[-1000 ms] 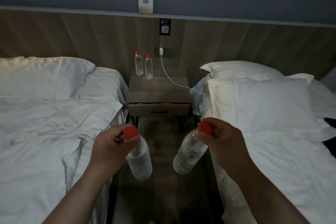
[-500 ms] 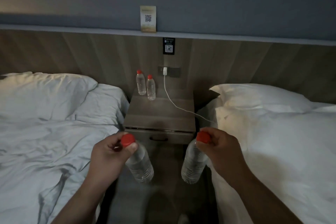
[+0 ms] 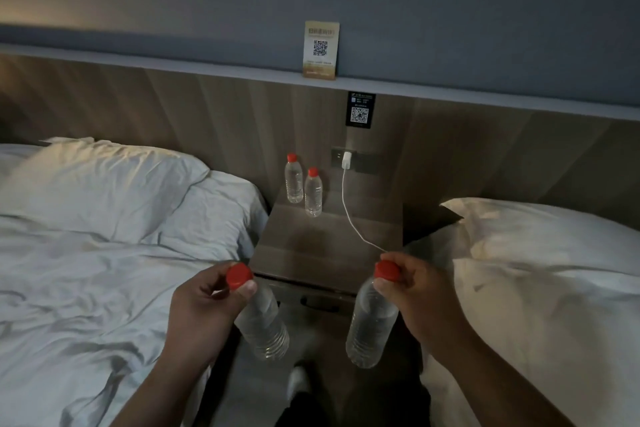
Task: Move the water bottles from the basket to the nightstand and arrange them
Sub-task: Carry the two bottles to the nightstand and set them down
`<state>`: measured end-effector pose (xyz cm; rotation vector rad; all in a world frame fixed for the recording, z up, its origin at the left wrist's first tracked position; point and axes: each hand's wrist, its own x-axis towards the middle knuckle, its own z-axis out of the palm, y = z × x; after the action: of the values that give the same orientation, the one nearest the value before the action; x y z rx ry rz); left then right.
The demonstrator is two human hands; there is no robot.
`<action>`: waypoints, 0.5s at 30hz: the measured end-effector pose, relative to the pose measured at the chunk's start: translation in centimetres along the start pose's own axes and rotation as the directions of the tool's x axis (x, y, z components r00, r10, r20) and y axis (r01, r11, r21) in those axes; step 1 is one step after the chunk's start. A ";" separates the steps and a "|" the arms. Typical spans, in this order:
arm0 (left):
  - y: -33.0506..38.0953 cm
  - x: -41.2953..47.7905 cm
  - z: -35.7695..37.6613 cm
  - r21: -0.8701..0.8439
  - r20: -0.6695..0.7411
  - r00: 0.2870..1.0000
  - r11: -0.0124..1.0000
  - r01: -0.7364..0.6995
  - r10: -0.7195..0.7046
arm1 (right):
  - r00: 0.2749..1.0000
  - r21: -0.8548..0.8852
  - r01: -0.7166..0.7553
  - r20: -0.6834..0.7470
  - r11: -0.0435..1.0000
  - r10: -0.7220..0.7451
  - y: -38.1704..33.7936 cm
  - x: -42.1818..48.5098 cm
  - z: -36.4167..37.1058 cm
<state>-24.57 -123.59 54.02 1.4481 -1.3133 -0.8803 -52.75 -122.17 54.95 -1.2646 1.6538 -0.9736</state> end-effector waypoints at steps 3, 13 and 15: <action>-1.9 4.4 0.5 0.017 -0.012 1.000 1.000 0.013 -0.013 | 1.000 -0.079 -0.006 0.023 0.997 0.008 -0.3 4.3 1.5; -8.2 18.3 4.2 0.186 0.086 0.979 0.968 0.167 -0.185 | 0.986 -0.240 -0.144 0.049 0.960 0.160 0.8 17.1 6.5; -9.5 20.3 5.2 0.234 0.108 0.972 0.956 0.178 -0.207 | 0.982 -0.268 -0.170 0.033 0.948 0.186 1.5 19.1 7.2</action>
<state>-23.38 -144.85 45.28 1.7420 -1.4216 -0.9941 -49.71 -141.23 48.10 -1.2752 1.8611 -0.6156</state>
